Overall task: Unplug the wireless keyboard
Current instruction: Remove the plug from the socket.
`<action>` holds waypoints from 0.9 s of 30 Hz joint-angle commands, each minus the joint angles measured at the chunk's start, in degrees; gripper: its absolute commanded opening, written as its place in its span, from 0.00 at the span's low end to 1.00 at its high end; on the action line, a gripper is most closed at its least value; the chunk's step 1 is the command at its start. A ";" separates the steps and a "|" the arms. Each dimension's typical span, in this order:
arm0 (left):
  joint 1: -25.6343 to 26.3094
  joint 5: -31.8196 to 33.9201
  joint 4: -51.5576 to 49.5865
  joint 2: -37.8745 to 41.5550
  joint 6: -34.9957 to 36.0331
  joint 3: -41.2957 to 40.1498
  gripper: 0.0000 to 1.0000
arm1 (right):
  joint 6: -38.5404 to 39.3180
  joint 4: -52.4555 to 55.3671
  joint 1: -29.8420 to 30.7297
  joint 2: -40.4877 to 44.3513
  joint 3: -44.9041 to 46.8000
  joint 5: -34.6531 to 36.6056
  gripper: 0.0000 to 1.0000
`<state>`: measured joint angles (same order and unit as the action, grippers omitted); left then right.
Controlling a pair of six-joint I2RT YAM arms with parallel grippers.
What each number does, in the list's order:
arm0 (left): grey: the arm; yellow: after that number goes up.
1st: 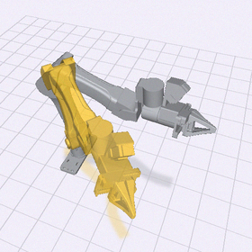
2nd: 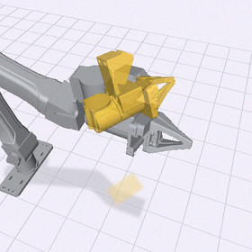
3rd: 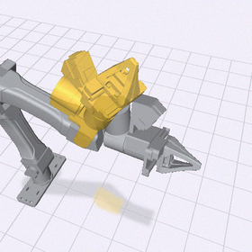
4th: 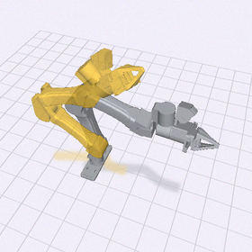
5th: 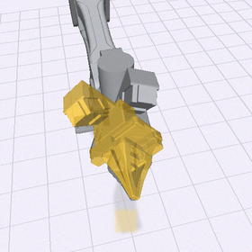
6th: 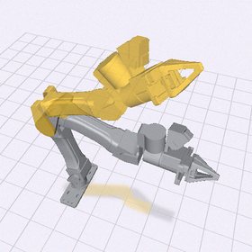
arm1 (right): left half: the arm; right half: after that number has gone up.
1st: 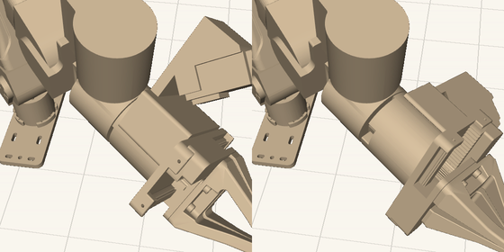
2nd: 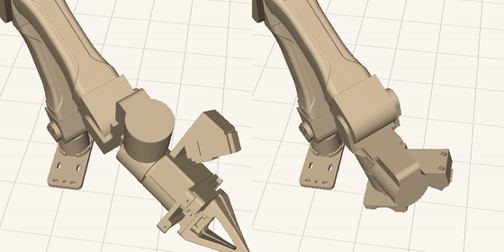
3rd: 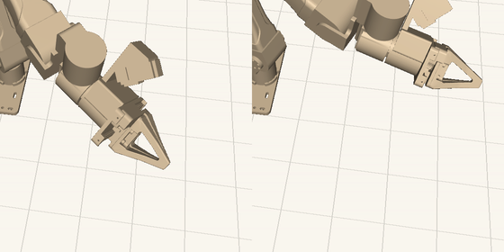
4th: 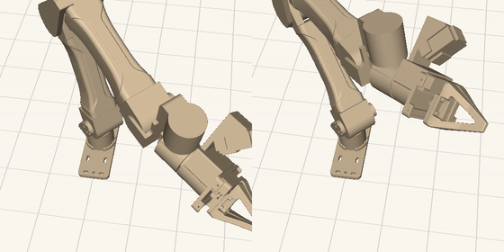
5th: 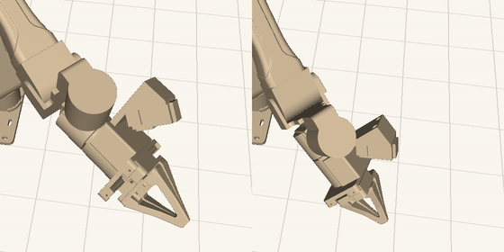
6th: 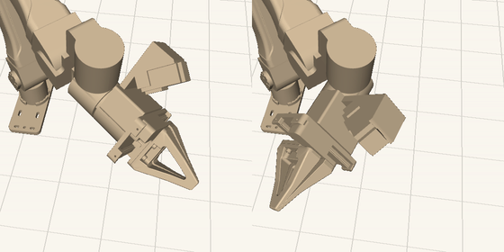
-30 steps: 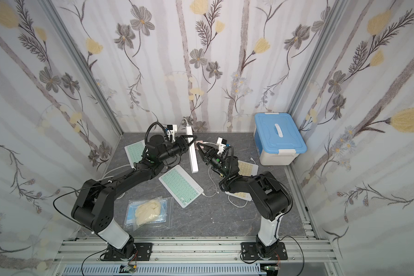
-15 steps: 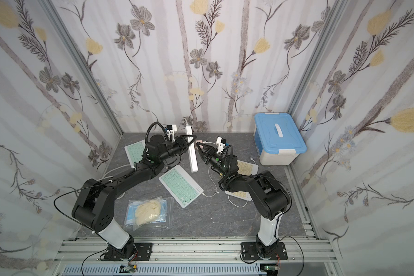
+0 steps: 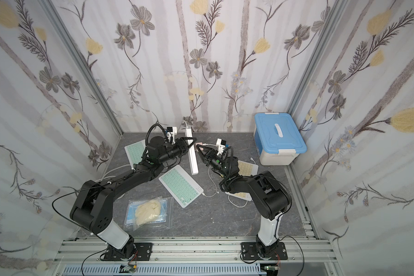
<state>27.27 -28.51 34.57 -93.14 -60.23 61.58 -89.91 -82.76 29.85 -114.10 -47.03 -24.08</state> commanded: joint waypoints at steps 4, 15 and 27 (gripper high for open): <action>0.35 -3.98 0.95 0.99 1.60 1.29 0.00 | 0.64 -0.82 -0.34 0.08 -0.26 -1.77 0.00; 0.29 -4.63 -6.04 3.00 4.76 3.31 0.00 | 0.96 -2.17 -2.99 2.54 3.12 -3.70 0.00; 0.21 -0.50 -12.12 6.74 8.53 1.90 0.00 | -2.08 -7.29 -6.73 5.81 8.78 -3.43 0.00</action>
<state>27.51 -28.32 21.15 -86.19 -53.34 62.43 -90.85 -85.97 23.33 -109.14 -38.13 -28.36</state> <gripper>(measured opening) 0.443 0.249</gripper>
